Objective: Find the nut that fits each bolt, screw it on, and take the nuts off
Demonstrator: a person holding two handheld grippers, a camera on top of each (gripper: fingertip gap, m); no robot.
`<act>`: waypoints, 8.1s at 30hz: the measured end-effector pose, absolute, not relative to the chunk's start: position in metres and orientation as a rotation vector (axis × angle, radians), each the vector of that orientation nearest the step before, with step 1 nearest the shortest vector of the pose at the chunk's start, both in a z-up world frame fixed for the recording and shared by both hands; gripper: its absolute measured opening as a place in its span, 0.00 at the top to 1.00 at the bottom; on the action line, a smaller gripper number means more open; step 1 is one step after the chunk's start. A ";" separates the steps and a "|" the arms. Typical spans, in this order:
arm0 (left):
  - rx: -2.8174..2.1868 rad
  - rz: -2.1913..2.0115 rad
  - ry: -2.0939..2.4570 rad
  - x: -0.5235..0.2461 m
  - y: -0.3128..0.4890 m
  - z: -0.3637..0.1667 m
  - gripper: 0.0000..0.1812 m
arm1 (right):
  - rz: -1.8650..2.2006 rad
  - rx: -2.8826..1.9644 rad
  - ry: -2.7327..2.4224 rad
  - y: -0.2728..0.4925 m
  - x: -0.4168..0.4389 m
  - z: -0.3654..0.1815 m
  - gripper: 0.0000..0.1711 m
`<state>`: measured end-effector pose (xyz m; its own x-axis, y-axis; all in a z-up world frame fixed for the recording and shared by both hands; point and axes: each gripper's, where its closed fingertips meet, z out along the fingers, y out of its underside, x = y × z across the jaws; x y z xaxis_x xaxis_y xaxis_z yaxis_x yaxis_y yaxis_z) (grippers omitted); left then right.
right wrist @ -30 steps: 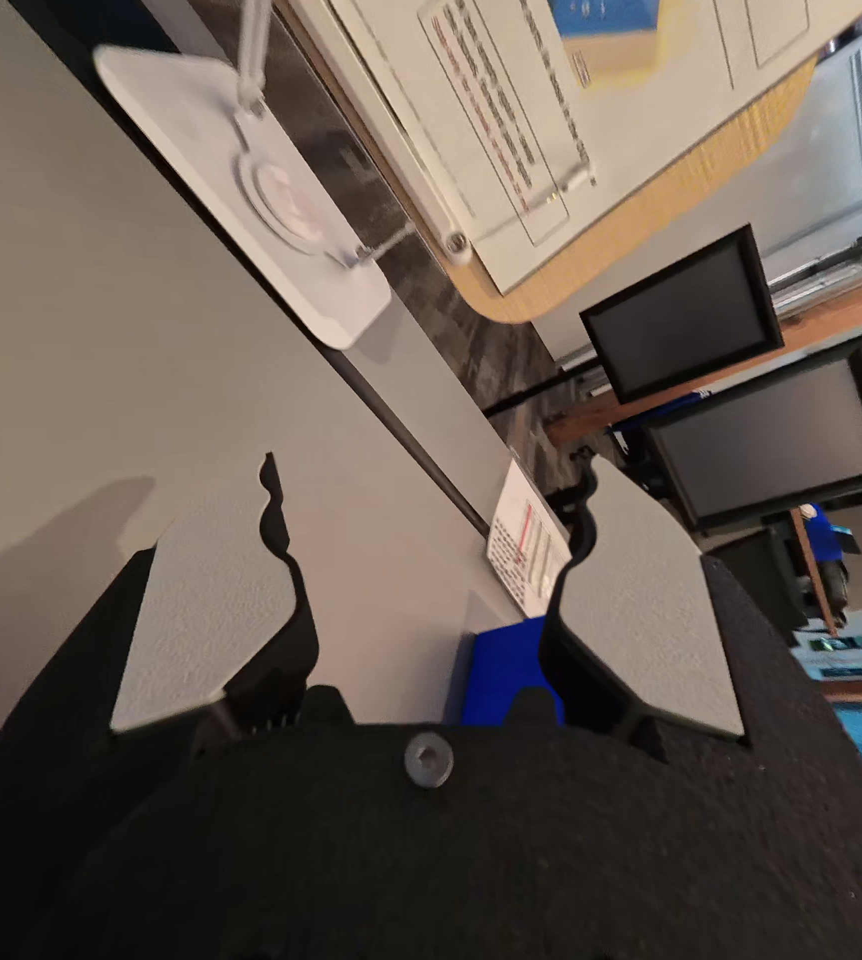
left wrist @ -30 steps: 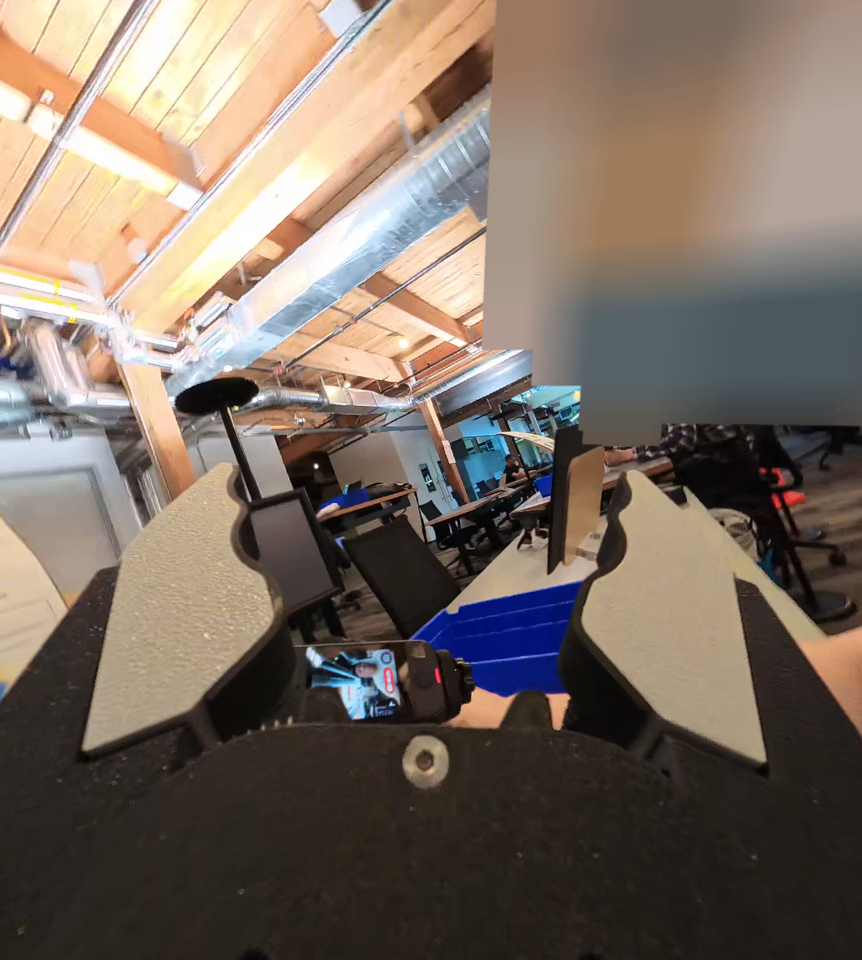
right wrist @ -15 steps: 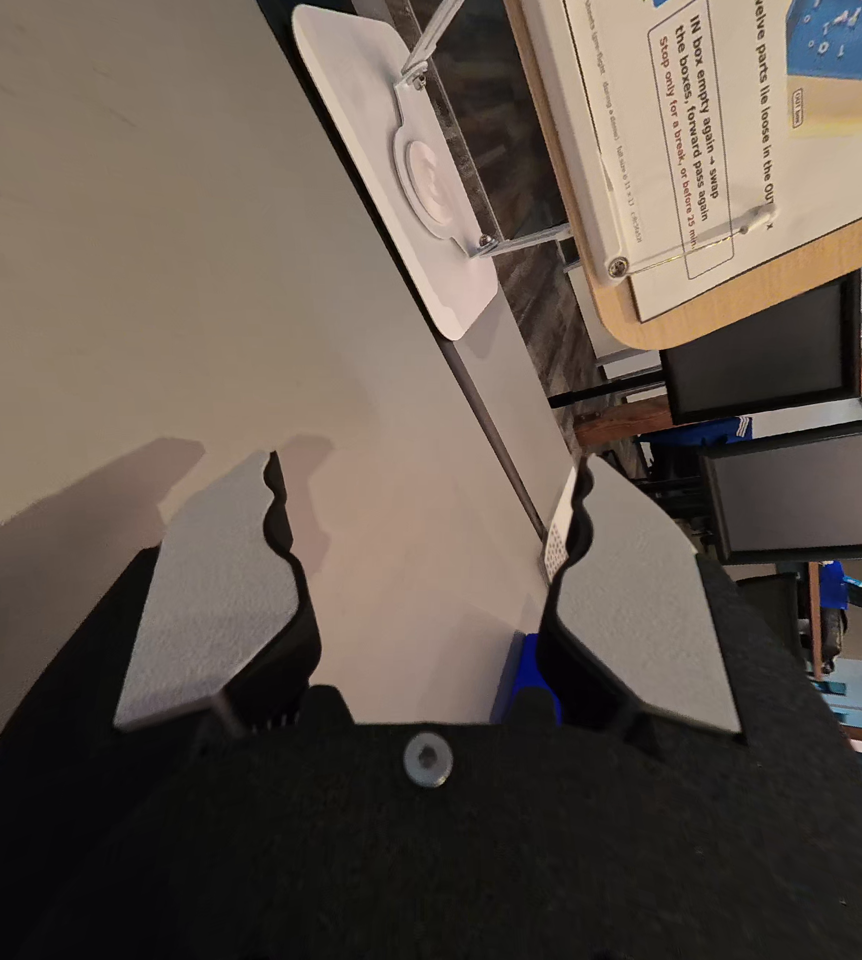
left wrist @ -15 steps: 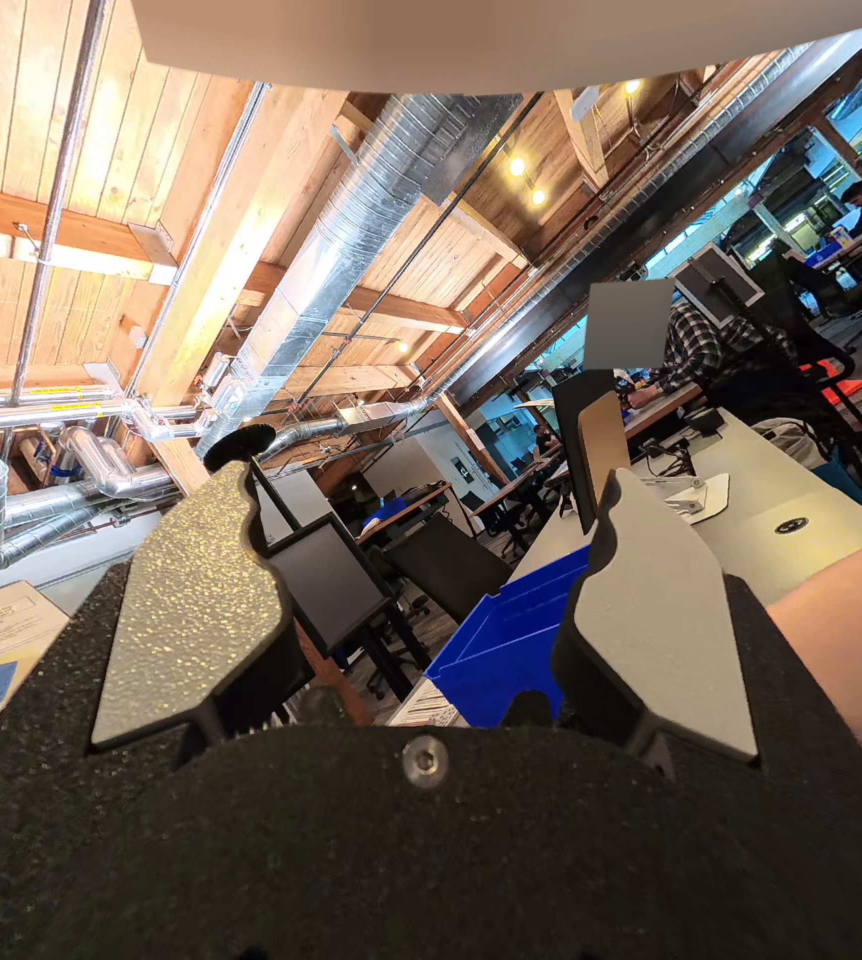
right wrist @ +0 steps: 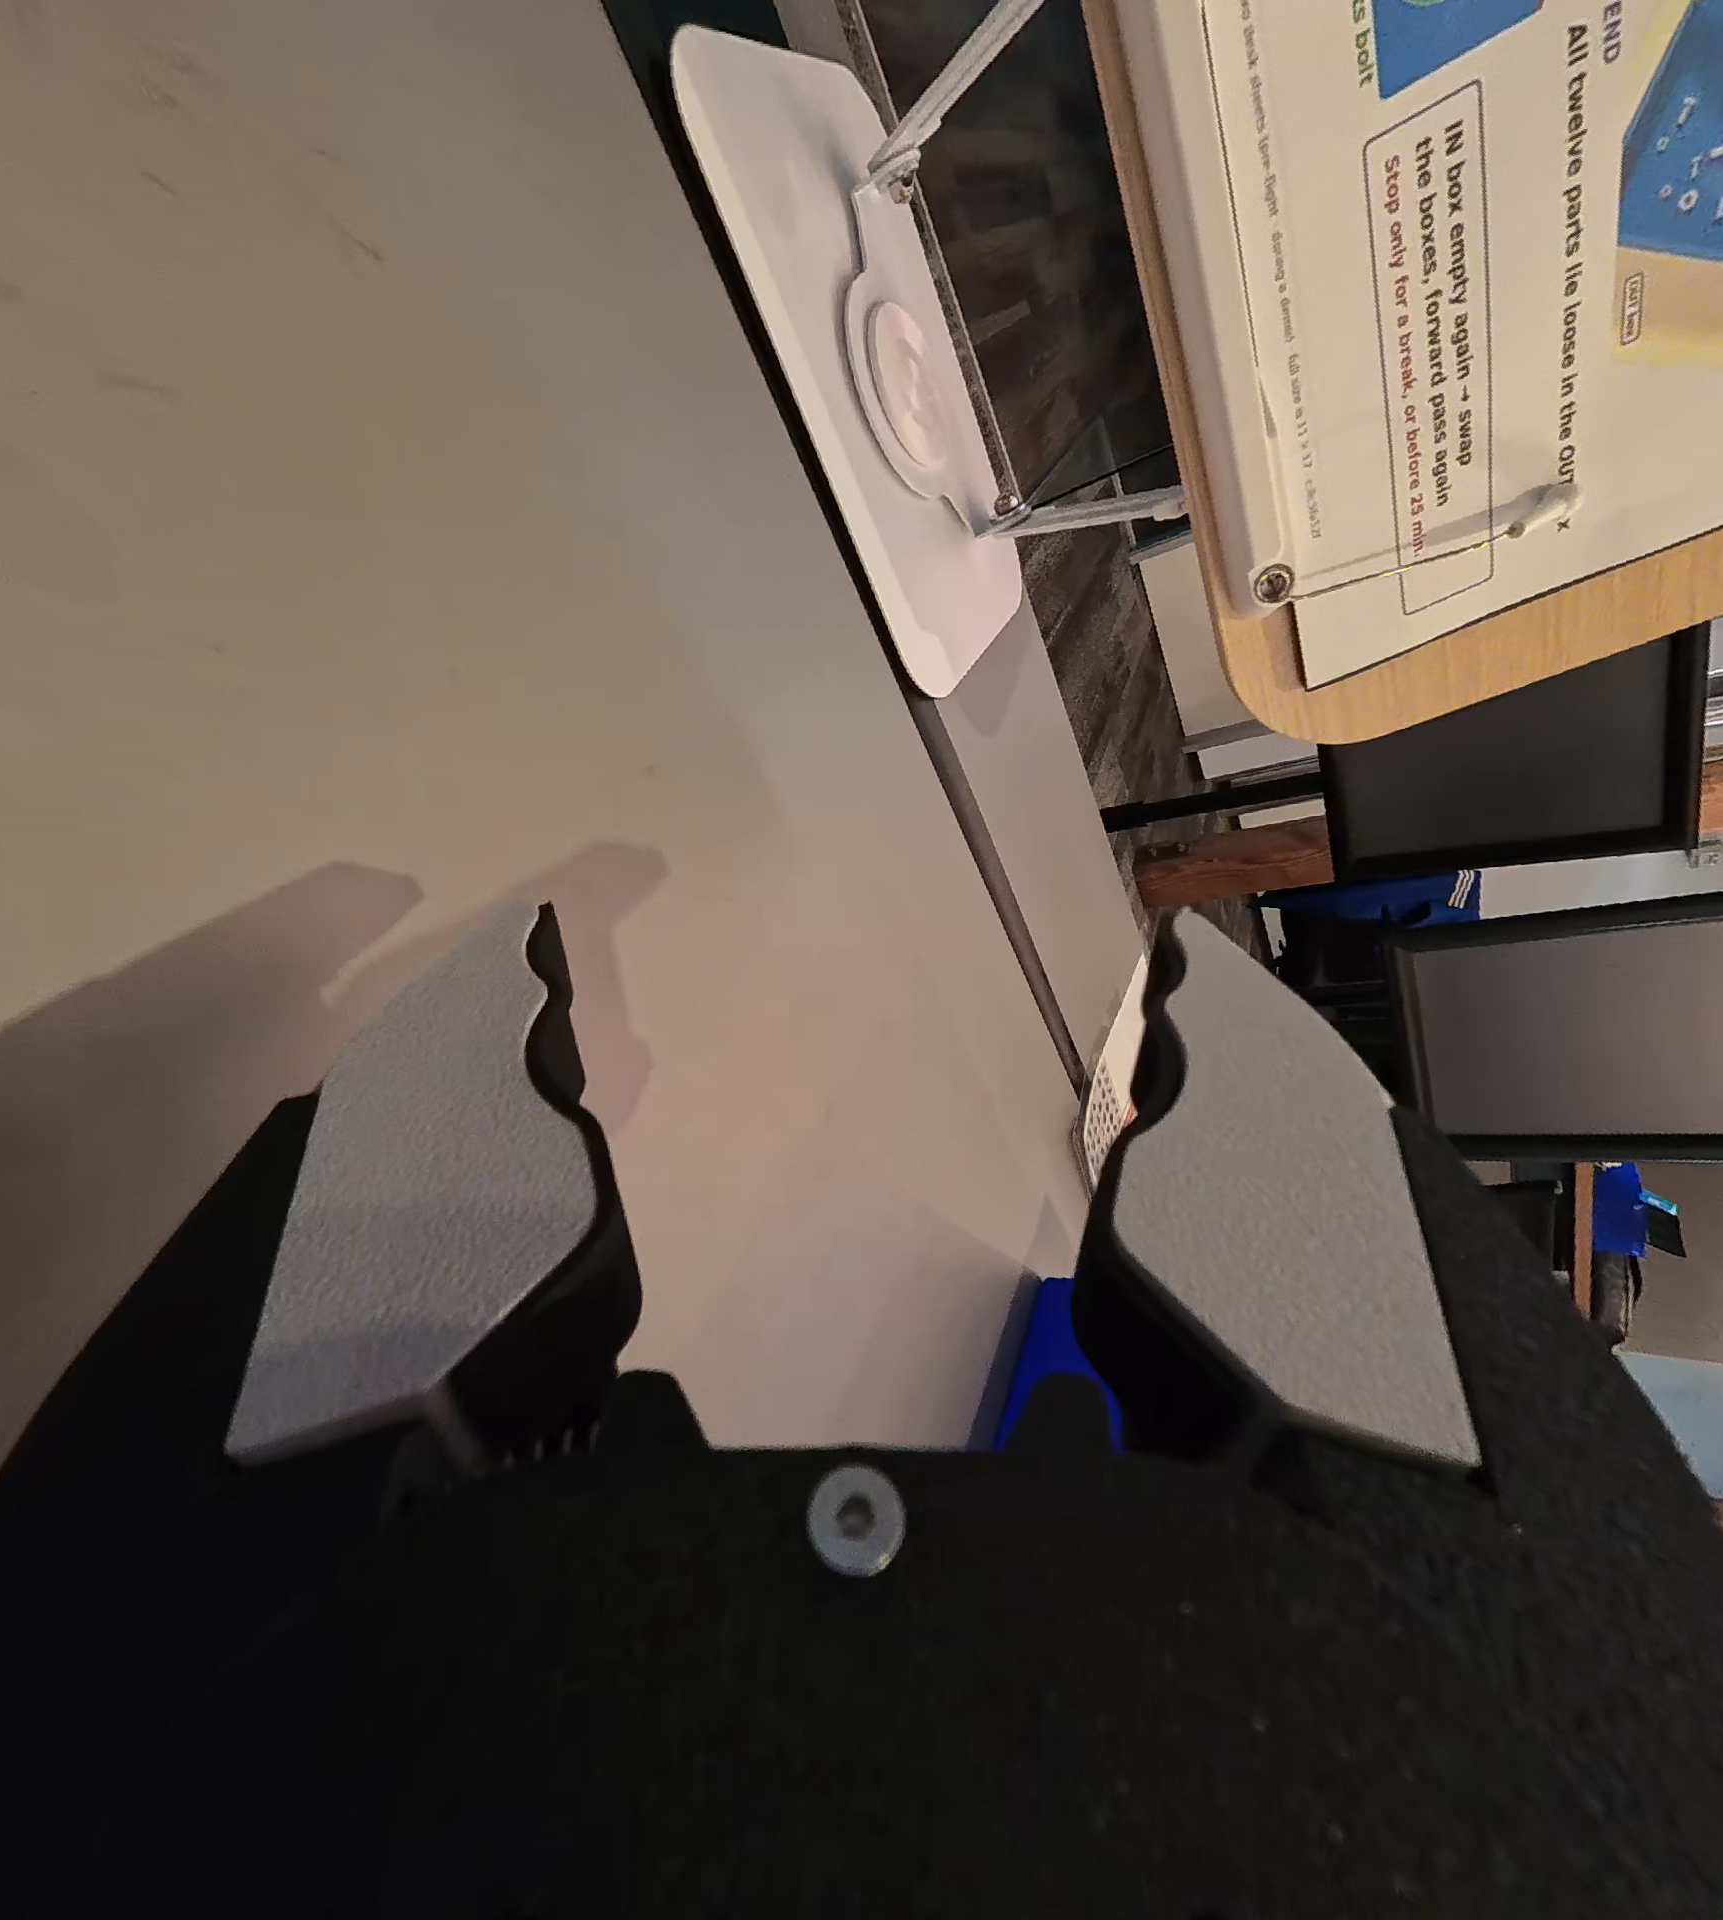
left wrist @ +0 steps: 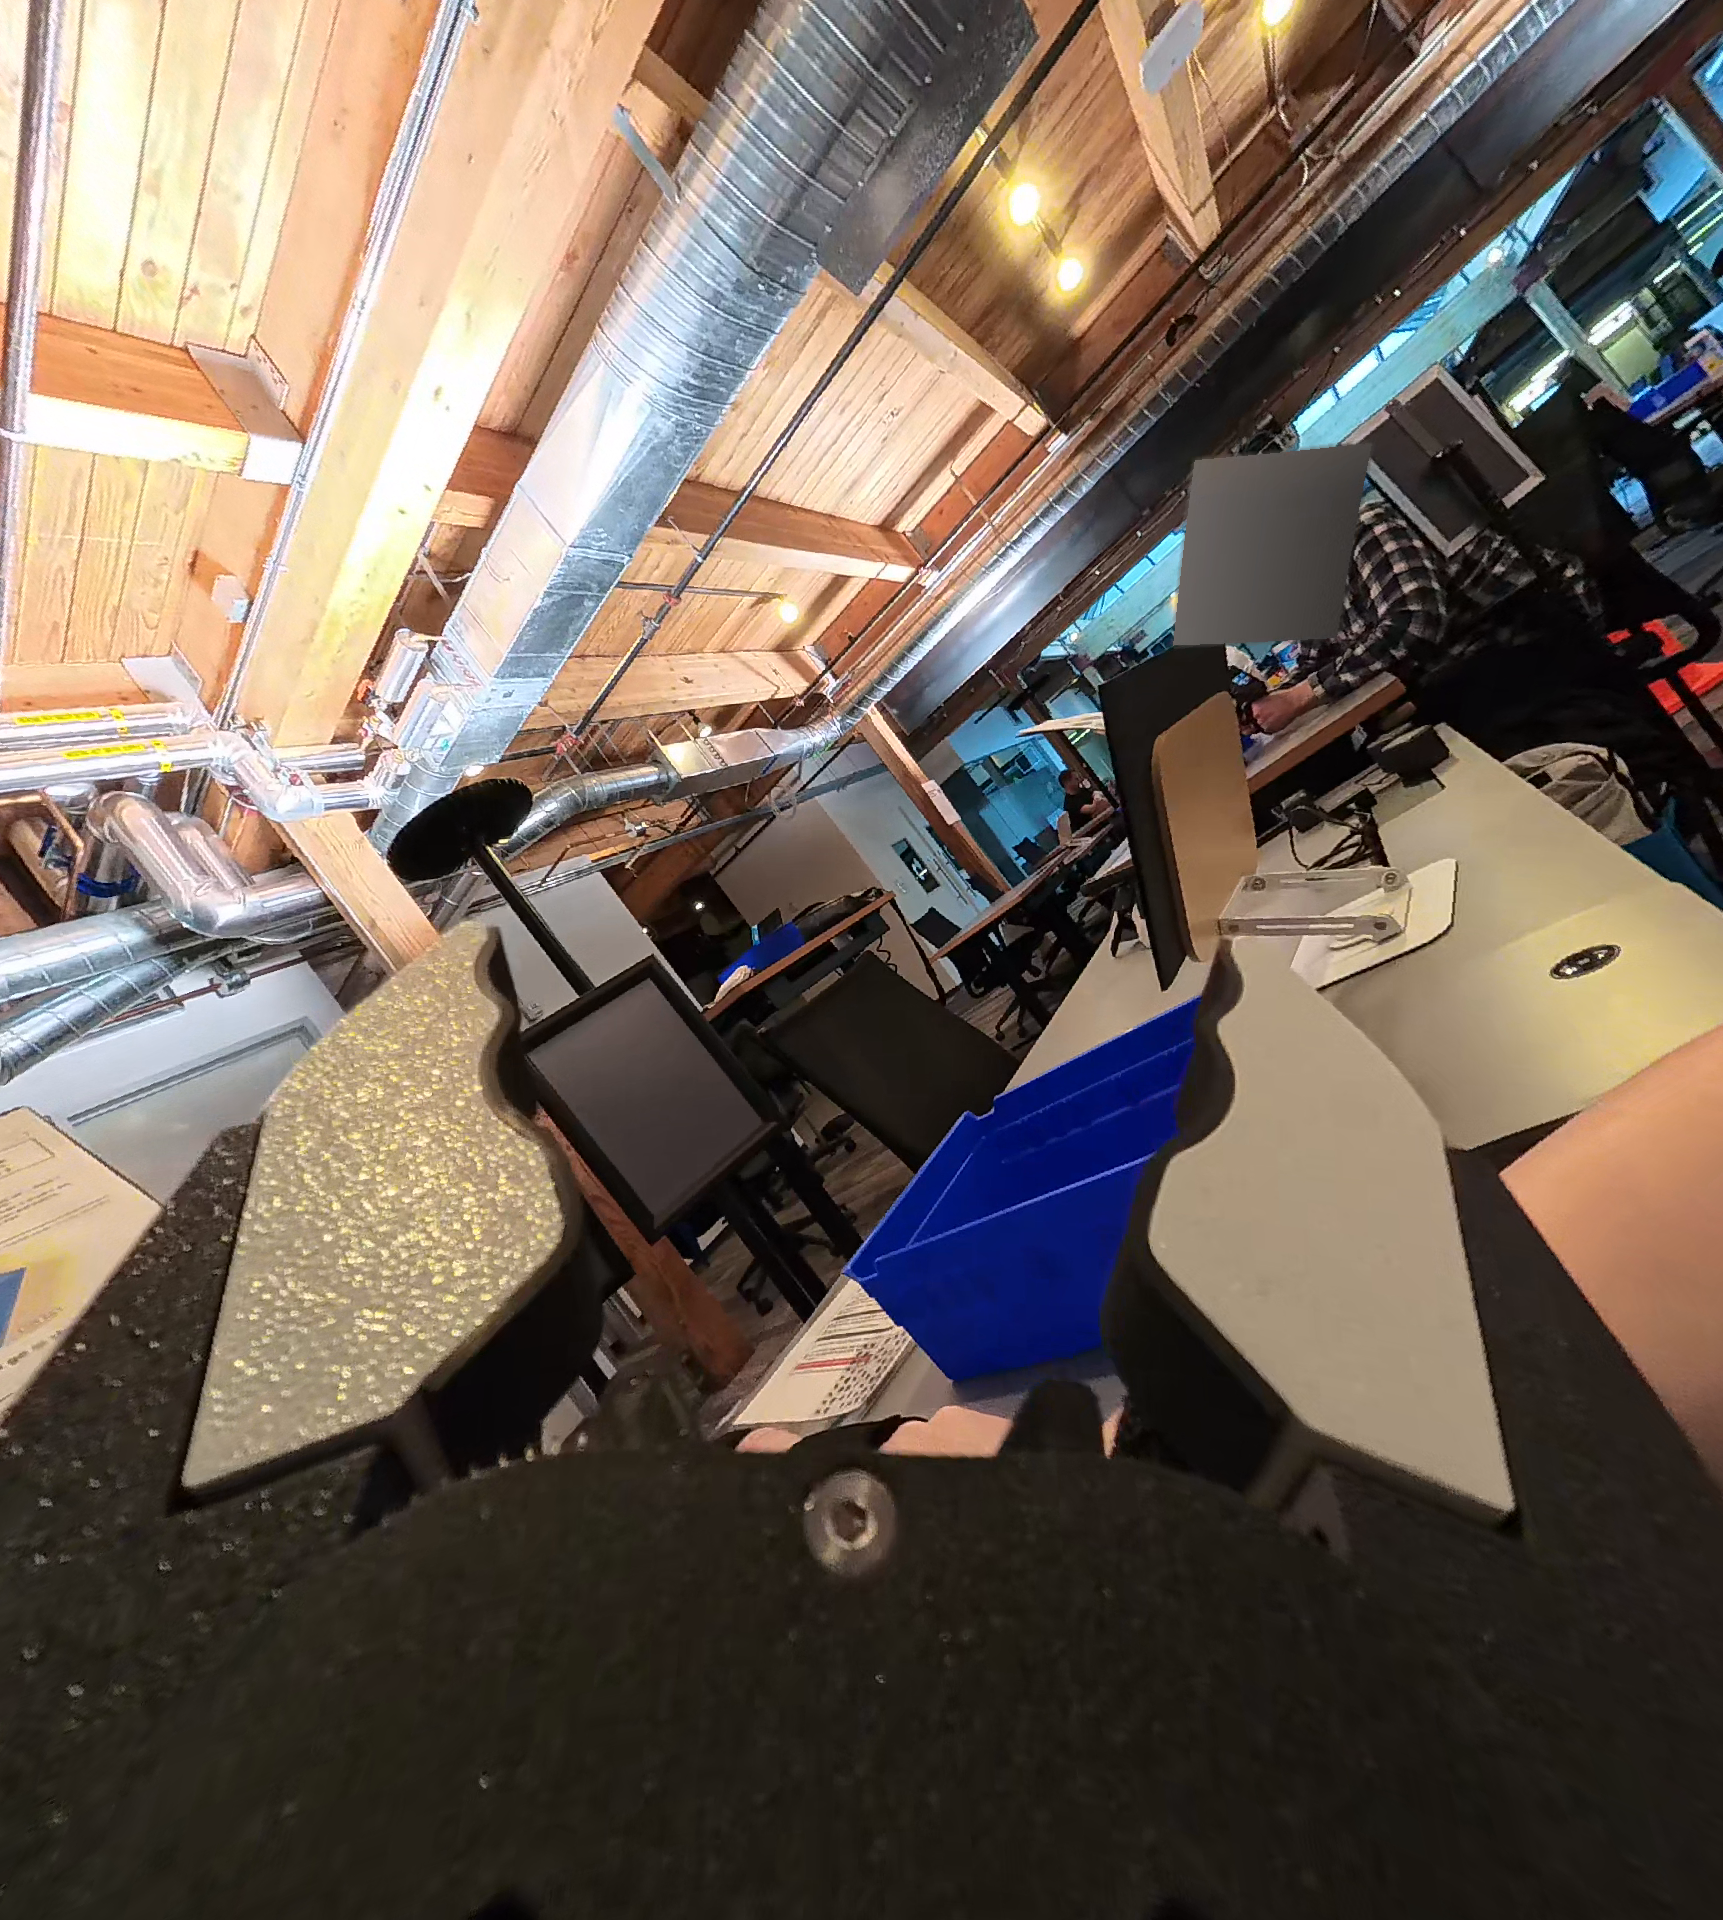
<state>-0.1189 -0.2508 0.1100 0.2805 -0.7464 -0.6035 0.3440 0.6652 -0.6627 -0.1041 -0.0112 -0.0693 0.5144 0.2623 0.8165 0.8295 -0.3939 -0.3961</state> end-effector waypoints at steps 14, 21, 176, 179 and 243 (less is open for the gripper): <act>-0.435 -0.755 1.028 -0.125 -0.254 0.124 0.33 | -0.809 -1.926 -0.904 -0.012 -0.106 -0.070 0.39; -0.426 -0.723 0.977 -0.142 -0.249 0.145 0.34 | -0.809 -1.932 -0.884 -0.008 -0.095 -0.070 0.39; -3.056 -0.002 0.642 -0.558 -0.001 -0.143 0.92 | -0.141 -1.839 -0.363 0.017 0.028 -0.033 0.60; -3.058 0.022 0.648 -0.557 0.000 -0.144 0.92 | -0.144 -1.839 -0.365 0.018 0.028 -0.033 0.60; -2.210 -0.639 1.010 -0.368 0.001 0.004 0.95 | -0.130 -1.869 -0.411 0.018 0.017 -0.042 0.60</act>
